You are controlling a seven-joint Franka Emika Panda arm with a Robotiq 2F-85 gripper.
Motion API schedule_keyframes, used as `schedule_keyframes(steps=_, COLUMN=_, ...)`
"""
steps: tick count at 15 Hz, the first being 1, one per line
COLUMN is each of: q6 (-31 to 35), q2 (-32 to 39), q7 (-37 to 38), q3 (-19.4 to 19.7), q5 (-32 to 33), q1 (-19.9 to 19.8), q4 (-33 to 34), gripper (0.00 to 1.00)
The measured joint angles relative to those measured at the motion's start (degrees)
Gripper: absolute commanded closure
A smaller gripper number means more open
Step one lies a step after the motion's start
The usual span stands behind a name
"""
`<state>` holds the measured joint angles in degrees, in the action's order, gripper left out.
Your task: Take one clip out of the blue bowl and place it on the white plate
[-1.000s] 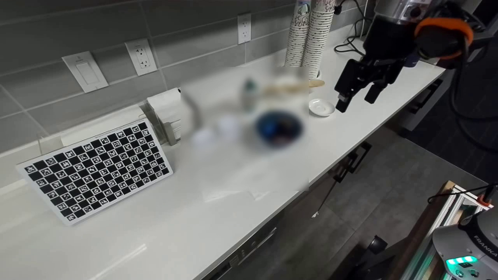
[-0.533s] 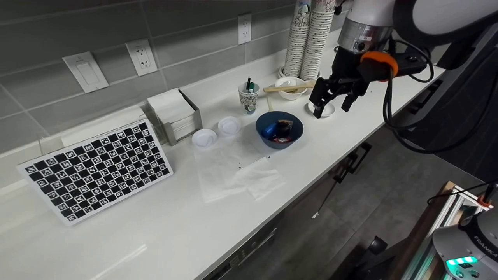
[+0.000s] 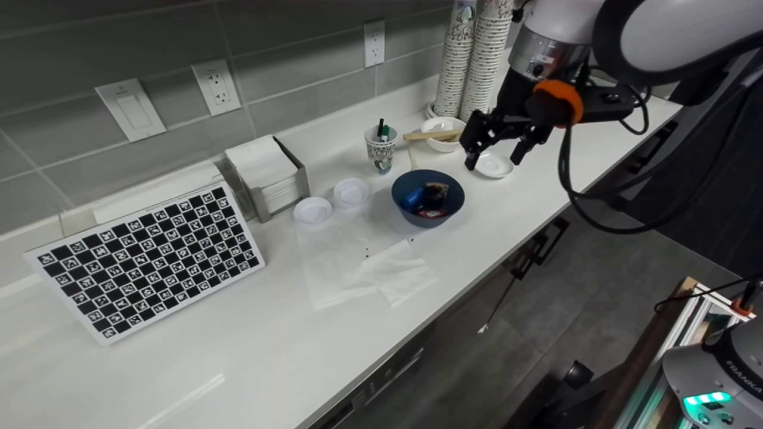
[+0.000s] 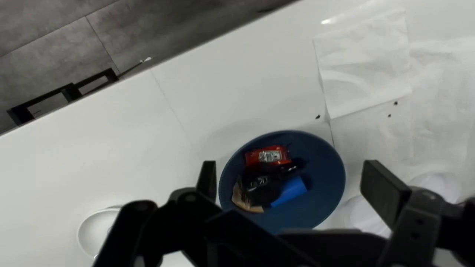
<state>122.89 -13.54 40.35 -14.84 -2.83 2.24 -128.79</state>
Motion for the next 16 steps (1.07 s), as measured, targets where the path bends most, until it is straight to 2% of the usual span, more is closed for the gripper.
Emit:
schedule_keyframes(steps=4, q6=10.89, q2=9.64, q7=9.33, q3=1.22, q5=9.49, q1=-1.28, q4=0.91, gripper=0.00)
schedule_keyframes(steps=7, q6=12.67, q2=17.69, q7=18.08, q3=3.97, q5=16.86, q1=-0.98, q4=5.11, gripper=0.00)
schedule_keyframes(steps=9, q6=12.44, q2=21.61, q7=20.00, q3=5.61, q5=17.24, q1=0.21, q4=8.29, gripper=0.00)
schedule_keyframes(steps=13, q6=12.44, q2=21.72, q7=19.53, q3=6.95, q5=16.42, q1=1.60, q4=8.16, gripper=0.00)
schedule_keyframes(steps=16, q6=13.75, q2=21.99, q7=17.92, q3=6.46, q5=8.46, q1=3.41, q4=7.80, gripper=0.00)
